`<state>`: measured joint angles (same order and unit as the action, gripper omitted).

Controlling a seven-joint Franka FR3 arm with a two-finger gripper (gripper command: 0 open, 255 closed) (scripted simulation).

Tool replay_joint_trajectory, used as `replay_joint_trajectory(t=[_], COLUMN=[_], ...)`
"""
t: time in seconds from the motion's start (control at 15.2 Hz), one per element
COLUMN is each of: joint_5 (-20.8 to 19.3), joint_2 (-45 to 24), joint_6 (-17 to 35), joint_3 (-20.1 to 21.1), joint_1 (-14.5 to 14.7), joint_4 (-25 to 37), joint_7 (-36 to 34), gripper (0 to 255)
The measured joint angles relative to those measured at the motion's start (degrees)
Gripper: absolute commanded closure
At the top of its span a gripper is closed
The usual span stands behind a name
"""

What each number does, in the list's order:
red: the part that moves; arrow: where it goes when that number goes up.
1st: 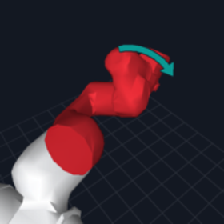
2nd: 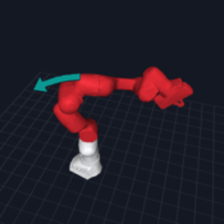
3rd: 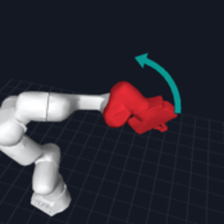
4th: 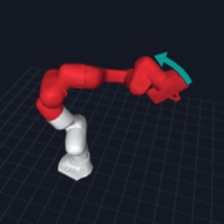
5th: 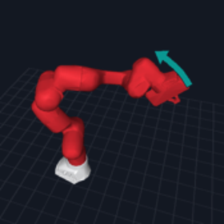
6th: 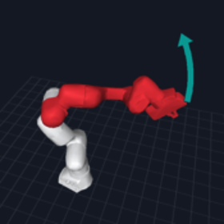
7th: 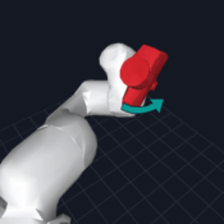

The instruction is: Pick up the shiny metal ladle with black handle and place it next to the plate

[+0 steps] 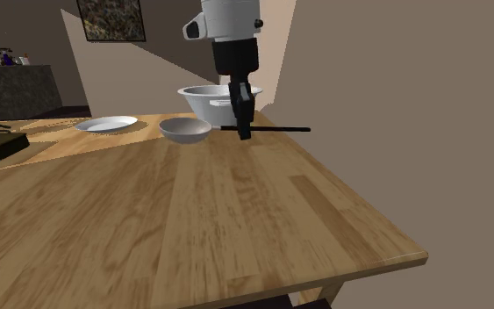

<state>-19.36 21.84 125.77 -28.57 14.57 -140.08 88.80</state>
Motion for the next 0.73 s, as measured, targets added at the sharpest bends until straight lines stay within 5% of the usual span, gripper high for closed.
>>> replay_joint_trajectory(t=[0.73], joint_5=[7.5], joint_2=[-13.6], joint_6=[-1.7], joint_3=[4.2], joint_1=[6.5], joint_4=[13.5], joint_7=[-5.1], gripper=[255])
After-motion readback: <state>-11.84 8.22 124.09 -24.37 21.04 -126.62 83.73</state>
